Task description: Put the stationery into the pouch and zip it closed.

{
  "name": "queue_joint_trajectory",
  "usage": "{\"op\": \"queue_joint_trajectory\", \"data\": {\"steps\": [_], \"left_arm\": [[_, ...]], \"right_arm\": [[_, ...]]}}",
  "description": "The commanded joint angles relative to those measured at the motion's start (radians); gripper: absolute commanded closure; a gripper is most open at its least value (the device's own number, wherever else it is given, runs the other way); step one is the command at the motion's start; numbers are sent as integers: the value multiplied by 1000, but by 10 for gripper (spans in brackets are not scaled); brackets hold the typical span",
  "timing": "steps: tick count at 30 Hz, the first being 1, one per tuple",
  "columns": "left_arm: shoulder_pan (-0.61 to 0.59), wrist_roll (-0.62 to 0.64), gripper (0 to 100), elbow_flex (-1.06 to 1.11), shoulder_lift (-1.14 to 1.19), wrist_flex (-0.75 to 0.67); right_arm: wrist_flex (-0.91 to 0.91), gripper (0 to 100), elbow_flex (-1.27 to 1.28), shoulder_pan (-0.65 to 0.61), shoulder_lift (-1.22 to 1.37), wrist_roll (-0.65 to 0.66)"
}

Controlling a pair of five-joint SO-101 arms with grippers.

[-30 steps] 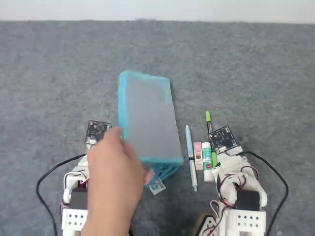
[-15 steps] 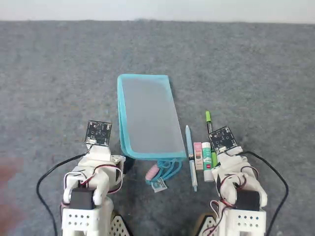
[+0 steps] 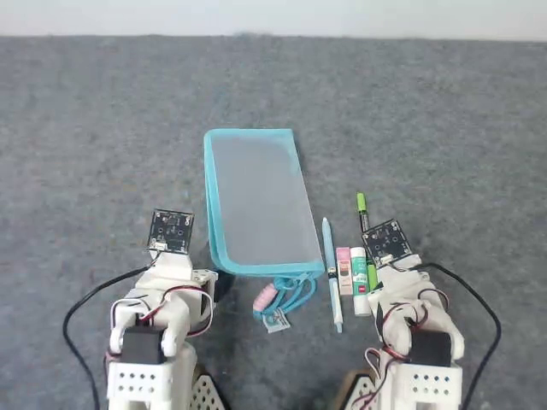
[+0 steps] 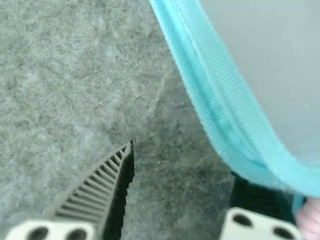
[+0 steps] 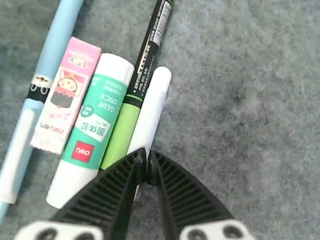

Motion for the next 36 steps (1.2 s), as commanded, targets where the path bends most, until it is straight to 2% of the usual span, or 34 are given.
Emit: {"op": "queue_joint_trajectory", "data": {"steps": [1, 9, 14, 27, 29, 31, 34, 36], "left_arm": [[-3, 12, 694, -8, -21, 5], [5, 12, 694, -8, -21, 5], [103, 12, 694, -8, -21, 5], [278, 6, 694, -7, -21, -6], [227, 3, 694, -7, -21, -37], [110, -14, 694, -7, -21, -54], [-60, -180, 694, -7, -21, -77], [-126, -285, 694, -7, -21, -100]], "right_arm": [[7, 983, 20, -5, -13, 12], [7, 983, 20, -5, -13, 12], [7, 983, 20, -22, -12, 11], [-5, 983, 20, -208, -13, 20], [-82, 983, 8, -208, -13, 20], [-147, 983, -3, -185, -13, 21], [-156, 983, -60, -134, -2, 21], [-122, 983, -114, -99, -2, 21]]}}
